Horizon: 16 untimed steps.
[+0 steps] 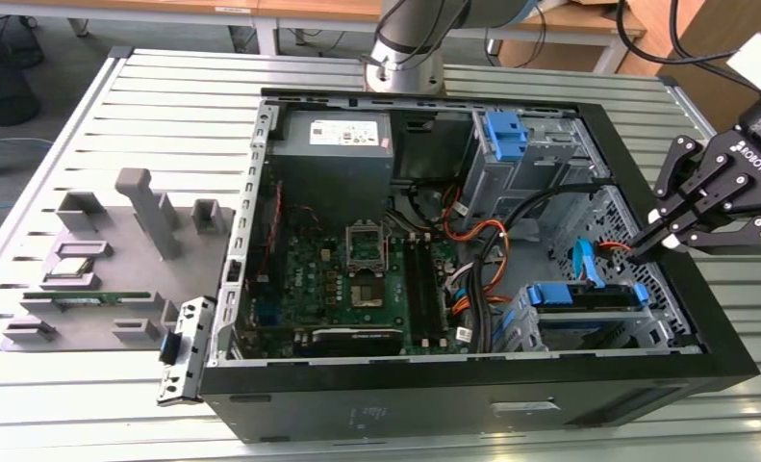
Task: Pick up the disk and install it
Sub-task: 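Insert the second disk wire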
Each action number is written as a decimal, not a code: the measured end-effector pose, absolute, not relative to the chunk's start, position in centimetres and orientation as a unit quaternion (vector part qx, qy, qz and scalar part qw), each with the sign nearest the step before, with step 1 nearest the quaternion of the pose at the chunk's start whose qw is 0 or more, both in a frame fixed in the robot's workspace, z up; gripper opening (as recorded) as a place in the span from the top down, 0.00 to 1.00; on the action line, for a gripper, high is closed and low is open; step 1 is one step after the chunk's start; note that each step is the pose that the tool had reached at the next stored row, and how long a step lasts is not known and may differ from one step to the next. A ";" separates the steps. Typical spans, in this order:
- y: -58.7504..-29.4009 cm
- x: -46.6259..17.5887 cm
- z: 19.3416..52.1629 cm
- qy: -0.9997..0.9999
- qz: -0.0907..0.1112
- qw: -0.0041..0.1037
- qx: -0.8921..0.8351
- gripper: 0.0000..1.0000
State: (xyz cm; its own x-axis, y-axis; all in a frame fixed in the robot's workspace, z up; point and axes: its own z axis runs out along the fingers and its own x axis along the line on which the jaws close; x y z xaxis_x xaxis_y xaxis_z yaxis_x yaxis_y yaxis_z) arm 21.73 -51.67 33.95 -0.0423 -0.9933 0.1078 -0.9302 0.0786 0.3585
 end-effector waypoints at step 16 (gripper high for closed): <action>-51.7 21.7 33.9 -0.714 -0.103 0.173 0.671 0.84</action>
State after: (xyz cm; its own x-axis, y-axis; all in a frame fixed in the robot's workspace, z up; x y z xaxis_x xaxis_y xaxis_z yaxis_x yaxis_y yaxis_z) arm 21.74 -51.67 33.86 -0.0400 -0.9934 0.1078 -0.9221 0.0783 0.3791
